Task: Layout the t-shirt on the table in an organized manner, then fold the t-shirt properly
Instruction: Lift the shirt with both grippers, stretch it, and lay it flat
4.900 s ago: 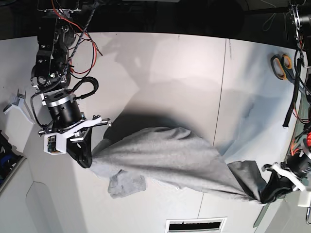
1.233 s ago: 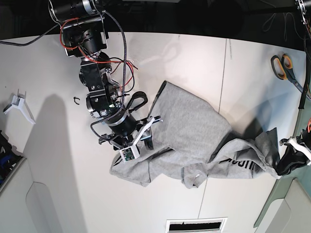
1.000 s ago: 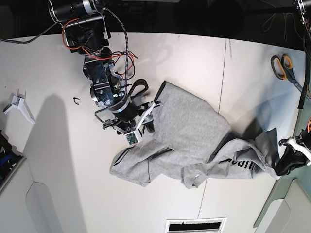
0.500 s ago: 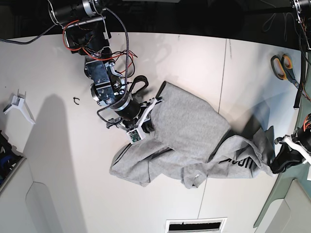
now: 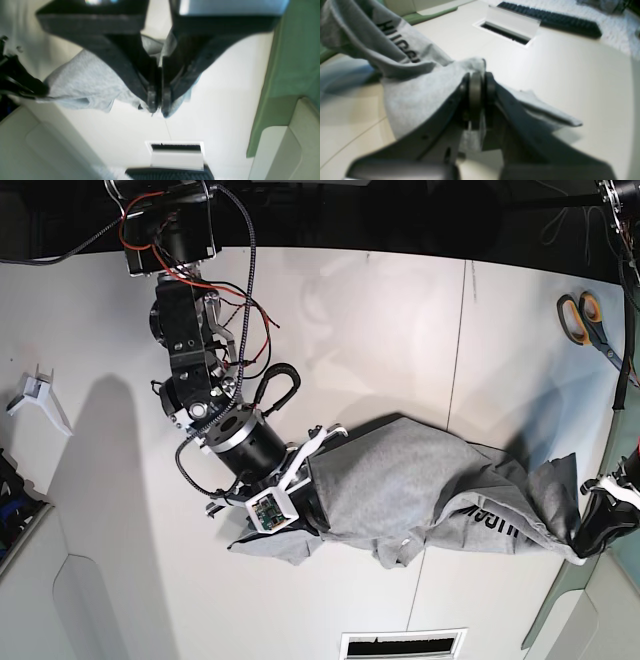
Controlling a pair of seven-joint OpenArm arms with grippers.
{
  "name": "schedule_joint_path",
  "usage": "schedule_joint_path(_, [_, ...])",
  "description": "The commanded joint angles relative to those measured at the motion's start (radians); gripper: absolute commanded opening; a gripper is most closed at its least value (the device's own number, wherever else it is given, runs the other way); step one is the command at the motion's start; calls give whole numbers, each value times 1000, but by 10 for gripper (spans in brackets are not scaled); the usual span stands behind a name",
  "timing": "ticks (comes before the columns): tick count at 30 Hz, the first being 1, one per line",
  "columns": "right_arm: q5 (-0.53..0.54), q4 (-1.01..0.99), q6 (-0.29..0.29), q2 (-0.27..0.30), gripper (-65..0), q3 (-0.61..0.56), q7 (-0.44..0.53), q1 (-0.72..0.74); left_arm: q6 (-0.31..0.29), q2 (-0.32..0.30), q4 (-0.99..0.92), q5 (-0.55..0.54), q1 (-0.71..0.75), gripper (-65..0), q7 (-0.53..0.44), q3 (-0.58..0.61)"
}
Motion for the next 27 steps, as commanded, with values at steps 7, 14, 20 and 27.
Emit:
schedule_joint_path(7, [23,367,30,92,-650,0,-9,-123,-131,-21,32,-183,-16,-650,53,-166])
schedule_joint_path(14, [71,596,30,197,-650,7,-19,-278,-172,-23,130,-260,26,-650,111,-273])
schedule_joint_path(20, [167,798,39,205,-650,102,-60,-363,-171,-23,281,-268,82,-650,109,-407])
schedule_joint_path(27, [299,950,64,205,-650,280,-122,-379,-121,-23,457,-266,79,-650,65,-534])
